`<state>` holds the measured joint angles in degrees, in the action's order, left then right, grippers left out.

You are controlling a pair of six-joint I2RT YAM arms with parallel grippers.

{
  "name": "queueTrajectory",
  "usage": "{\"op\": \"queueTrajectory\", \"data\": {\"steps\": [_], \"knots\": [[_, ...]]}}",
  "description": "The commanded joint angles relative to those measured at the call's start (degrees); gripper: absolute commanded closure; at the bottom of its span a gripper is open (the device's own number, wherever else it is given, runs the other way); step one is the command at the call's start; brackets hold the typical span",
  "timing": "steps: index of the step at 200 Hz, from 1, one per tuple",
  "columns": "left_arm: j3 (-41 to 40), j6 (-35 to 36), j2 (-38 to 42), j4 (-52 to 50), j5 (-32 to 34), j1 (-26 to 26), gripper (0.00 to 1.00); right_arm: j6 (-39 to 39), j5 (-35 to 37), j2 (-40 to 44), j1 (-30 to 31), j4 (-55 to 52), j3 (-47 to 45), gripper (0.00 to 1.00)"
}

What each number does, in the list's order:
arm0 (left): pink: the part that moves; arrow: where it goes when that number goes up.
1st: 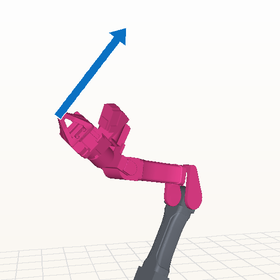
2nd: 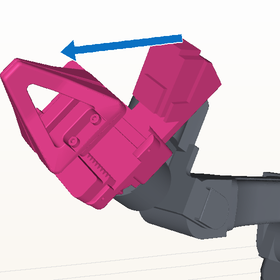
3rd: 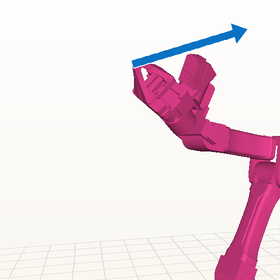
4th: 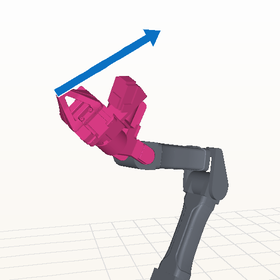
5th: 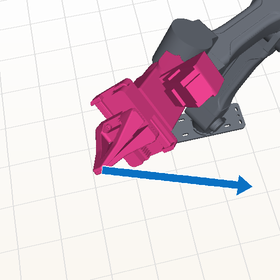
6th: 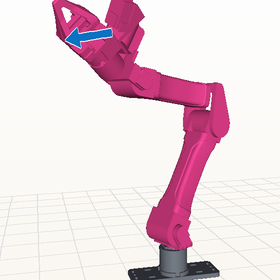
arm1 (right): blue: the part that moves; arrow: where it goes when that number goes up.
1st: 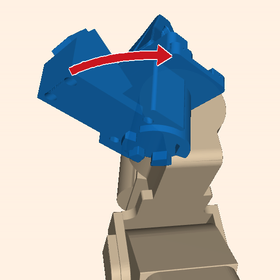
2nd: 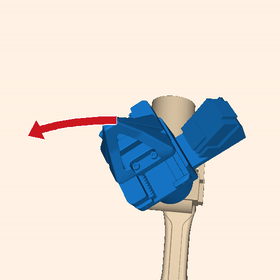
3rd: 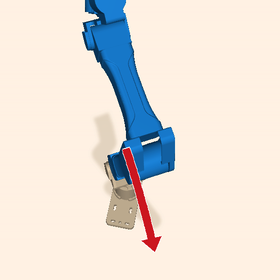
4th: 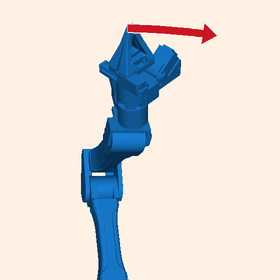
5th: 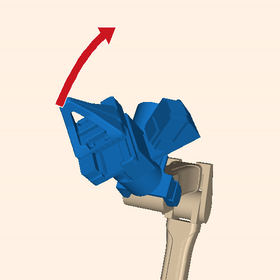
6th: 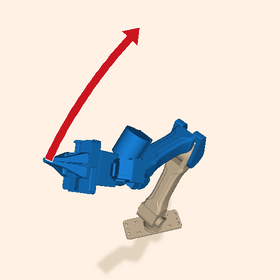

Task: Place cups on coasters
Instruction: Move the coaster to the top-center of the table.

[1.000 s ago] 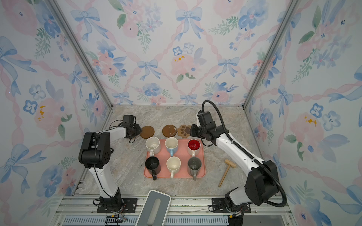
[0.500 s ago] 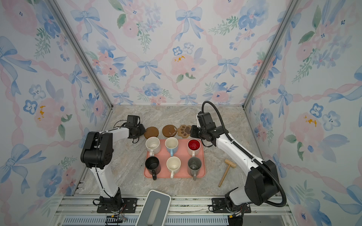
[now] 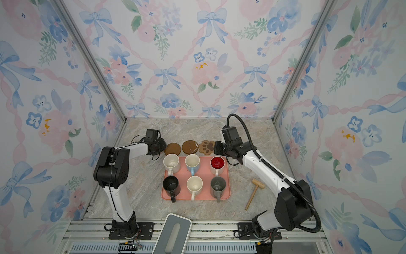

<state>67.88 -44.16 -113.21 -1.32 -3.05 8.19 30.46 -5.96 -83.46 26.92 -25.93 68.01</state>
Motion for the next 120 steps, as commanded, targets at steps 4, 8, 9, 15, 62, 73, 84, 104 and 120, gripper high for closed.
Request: {"op": "queueTrajectory", "data": {"steps": [4, 8, 9, 15, 62, 73, 84, 104, 120], "knots": [[1.3, -1.1, -1.6, -0.6, -1.5, 0.8, 1.0, -0.7, -0.7, 1.5, -0.7, 0.0, -0.8, 0.76], [1.5, -1.1, -1.6, -0.6, -1.5, 0.9, 1.0, -0.6, -0.7, 1.6, -0.8, 0.0, -0.9, 0.76], [1.5, -1.2, -1.6, -0.6, -1.5, 0.8, 1.0, -0.6, -0.7, 1.6, -0.8, 0.0, -0.9, 0.76], [1.6, -1.2, -1.5, -0.6, -1.5, 0.9, 1.0, -0.7, -0.7, 1.7, -0.9, 0.0, -0.9, 0.76], [2.1, -0.7, 0.4, -0.6, -1.1, 1.0, 1.0, -0.7, -0.7, 2.1, -1.1, 0.1, -1.5, 0.76], [2.1, -0.3, 1.1, -0.8, -0.8, 0.9, 1.0, -0.6, -0.7, 2.2, -1.2, 0.2, -1.7, 0.76], [2.1, 0.2, 1.9, -0.8, -0.4, 0.7, 1.0, -0.7, -0.7, 2.3, -1.3, 0.3, -2.1, 0.76], [1.2, 0.9, 4.1, -1.0, -0.1, 0.0, 1.0, -0.7, -0.8, 2.5, -1.4, 0.4, -2.4, 0.76], [0.2, 1.6, 6.5, -2.0, 0.6, -0.7, 1.0, -0.7, -0.8, 2.9, -1.6, 0.6, -2.9, 0.76]]}}
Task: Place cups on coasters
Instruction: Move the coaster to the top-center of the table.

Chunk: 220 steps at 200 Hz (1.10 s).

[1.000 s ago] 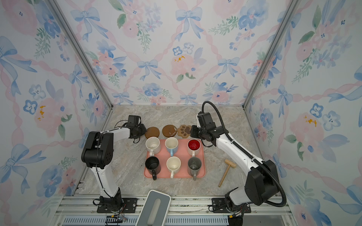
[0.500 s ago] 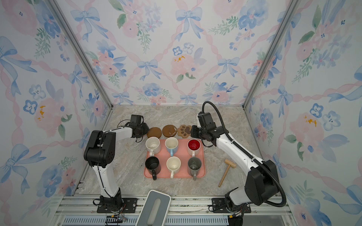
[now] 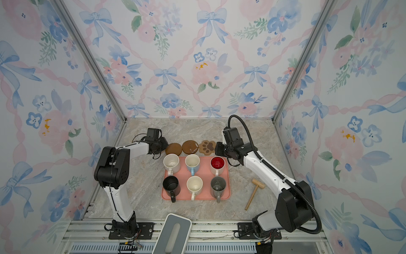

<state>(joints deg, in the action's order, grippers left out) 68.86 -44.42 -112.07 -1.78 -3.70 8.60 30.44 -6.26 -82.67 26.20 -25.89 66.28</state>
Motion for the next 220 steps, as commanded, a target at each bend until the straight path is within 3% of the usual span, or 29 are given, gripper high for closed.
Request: {"op": "queueTrajectory", "data": {"steps": [1, 82, 220], "knots": [[-0.9, 1.9, 5.4, -1.6, 1.3, -1.1, 1.0, -0.7, -0.6, 2.1, -0.8, 0.6, -1.2, 0.76], [-10.4, 2.4, 12.7, -5.1, -0.5, -2.5, 1.0, -0.5, -1.7, 1.9, -1.3, 1.7, -2.1, 0.76], [-15.4, -0.7, 8.8, -0.4, -6.0, -1.0, 1.0, -0.4, -1.0, 3.3, -1.6, 0.8, -2.3, 0.76]]}}
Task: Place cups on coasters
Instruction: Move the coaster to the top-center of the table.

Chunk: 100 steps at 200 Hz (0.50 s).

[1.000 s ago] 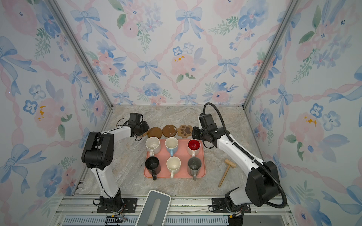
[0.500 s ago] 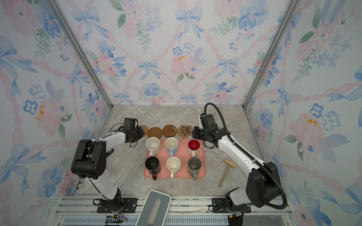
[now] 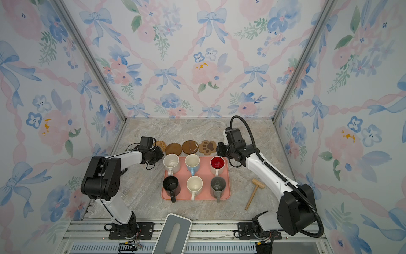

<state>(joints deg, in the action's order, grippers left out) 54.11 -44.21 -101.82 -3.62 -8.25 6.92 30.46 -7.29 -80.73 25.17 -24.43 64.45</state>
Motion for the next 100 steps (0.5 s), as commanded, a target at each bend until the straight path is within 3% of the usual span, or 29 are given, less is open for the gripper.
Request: {"op": "queueTrajectory", "data": {"steps": [1, 100], "knots": [[-0.6, -0.9, -1.4, 1.5, -1.5, 0.7, 1.0, -0.3, 0.0, 1.4, -0.6, -0.6, -0.5, 0.76], [1.5, -2.4, -5.2, 3.7, -2.9, 1.4, 1.0, -0.4, 0.2, 1.1, -0.5, -0.8, -0.3, 0.76]]}}
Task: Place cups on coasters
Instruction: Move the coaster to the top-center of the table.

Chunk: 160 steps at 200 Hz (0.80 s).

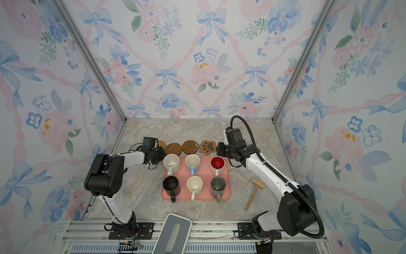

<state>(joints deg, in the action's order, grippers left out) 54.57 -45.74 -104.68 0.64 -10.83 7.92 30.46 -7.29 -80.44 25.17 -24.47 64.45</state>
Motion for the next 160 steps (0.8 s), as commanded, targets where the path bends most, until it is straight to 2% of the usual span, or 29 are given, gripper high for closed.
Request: {"op": "queueTrajectory", "data": {"steps": [1, 104, 160], "knots": [[1.1, -0.8, -2.4, -0.6, -0.4, 0.4, 1.0, -0.4, 0.2, 0.8, -0.5, -0.8, -0.3, 0.76], [8.0, -1.5, -7.2, -0.4, 0.3, 0.4, 1.0, -0.5, 0.8, 1.1, -0.6, -1.8, -0.3, 0.76], [8.1, -0.6, -2.1, -1.6, 2.8, -1.6, 1.0, -0.6, 1.0, 1.6, -0.8, -1.9, -0.6, 0.76]]}}
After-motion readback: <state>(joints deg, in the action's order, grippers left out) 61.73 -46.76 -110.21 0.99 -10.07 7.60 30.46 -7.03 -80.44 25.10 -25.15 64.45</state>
